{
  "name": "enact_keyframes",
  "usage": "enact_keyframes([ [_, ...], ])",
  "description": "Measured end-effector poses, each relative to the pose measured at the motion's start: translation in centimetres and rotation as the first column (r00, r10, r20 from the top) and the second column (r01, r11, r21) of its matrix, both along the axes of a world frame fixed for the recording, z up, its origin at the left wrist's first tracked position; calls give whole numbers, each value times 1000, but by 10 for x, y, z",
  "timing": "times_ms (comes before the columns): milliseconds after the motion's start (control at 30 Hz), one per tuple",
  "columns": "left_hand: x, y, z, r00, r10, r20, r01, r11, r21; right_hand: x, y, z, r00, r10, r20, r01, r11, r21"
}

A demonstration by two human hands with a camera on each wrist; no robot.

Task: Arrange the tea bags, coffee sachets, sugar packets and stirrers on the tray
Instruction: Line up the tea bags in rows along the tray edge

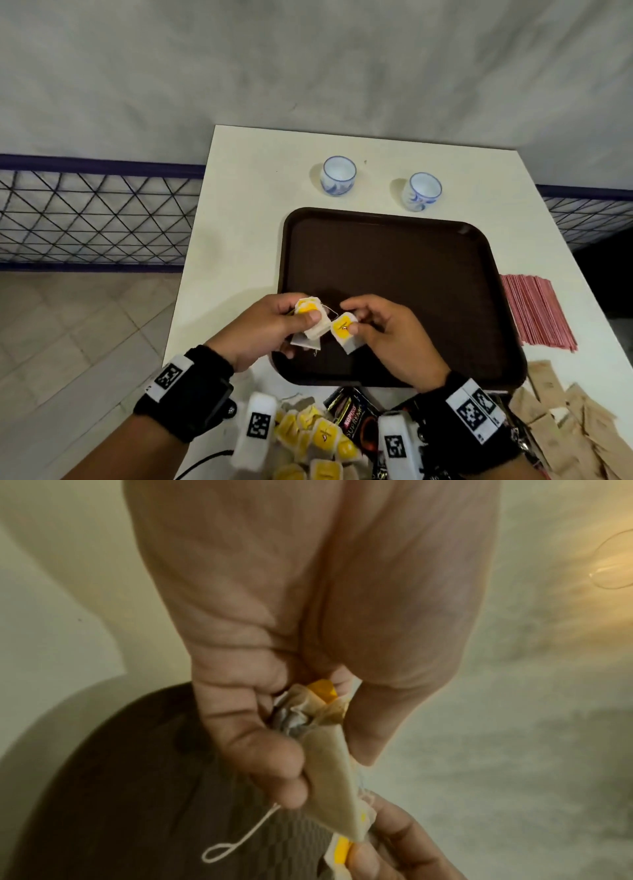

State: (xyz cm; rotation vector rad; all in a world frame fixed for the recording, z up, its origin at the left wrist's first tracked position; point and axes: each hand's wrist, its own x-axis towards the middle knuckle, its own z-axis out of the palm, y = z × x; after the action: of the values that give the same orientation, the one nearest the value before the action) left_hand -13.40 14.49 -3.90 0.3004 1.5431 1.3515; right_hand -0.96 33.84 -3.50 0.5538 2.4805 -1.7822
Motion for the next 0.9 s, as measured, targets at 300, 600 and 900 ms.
enact_keyframes([
  [300, 8, -1, -16, 1000, -19, -23, 17, 996, -86, -3, 26, -19, 979, -123, 160, 151, 973, -175],
  [600, 21, -5, -12, 1000, 7, -20, -9, 995, -104, -12, 37, -15, 981, -89, 173, 130, 962, -242],
  [900, 27, -11, -12, 1000, -6, 4, 6, 993, -115, -63, 47, 1, 996, 17, 86, -13, 999, -48],
])
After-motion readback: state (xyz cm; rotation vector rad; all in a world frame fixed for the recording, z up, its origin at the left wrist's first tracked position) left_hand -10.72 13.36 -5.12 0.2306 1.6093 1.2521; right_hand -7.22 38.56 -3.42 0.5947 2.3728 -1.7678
